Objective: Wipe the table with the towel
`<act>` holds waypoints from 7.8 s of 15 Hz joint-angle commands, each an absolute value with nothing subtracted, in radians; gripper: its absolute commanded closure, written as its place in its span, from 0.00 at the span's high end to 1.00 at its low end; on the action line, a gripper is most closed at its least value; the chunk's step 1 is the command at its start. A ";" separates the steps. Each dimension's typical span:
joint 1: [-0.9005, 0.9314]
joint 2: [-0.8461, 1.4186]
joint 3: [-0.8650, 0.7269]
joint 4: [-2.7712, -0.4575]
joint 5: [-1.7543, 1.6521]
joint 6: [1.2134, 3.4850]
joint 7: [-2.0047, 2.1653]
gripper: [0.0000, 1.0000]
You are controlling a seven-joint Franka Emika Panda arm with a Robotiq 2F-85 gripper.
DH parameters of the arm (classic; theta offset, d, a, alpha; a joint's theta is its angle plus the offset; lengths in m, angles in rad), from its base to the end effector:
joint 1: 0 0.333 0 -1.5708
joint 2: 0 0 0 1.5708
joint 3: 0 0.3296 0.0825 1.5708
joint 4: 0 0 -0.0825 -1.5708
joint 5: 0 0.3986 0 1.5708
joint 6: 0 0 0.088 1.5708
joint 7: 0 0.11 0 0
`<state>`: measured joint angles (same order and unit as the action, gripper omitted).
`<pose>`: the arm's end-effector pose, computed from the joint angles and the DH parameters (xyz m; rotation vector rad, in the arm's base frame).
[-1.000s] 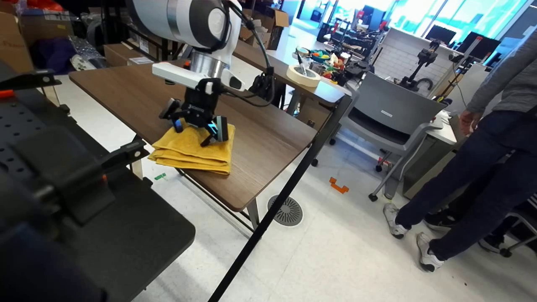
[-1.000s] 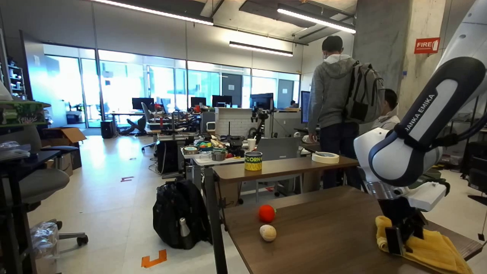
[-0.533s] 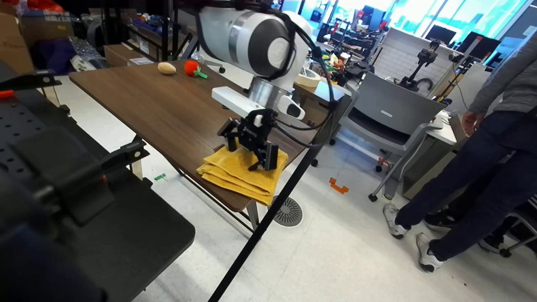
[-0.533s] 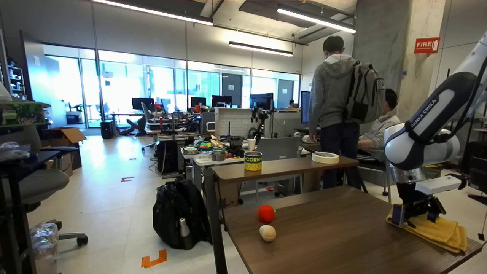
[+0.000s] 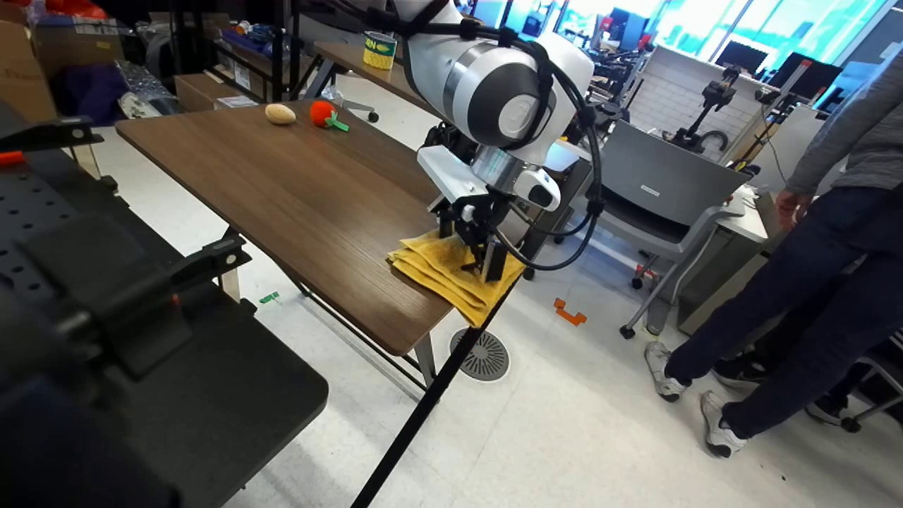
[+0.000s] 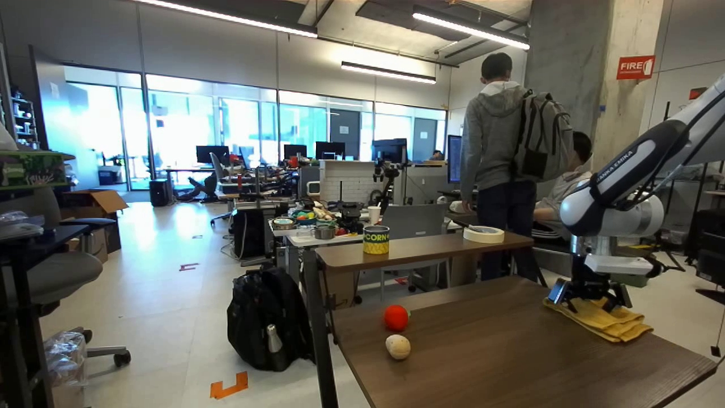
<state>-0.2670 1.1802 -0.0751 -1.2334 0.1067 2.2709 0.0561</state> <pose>0.6975 -0.2322 0.0195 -3.0385 0.6653 0.2134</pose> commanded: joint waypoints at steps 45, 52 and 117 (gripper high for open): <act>-0.191 1.156 -0.076 -1.421 -0.051 2.440 -0.078 1.00; -0.094 1.171 0.007 -1.372 -0.043 2.565 -0.061 1.00; -0.100 0.972 -0.095 -1.902 -0.288 2.914 -0.305 1.00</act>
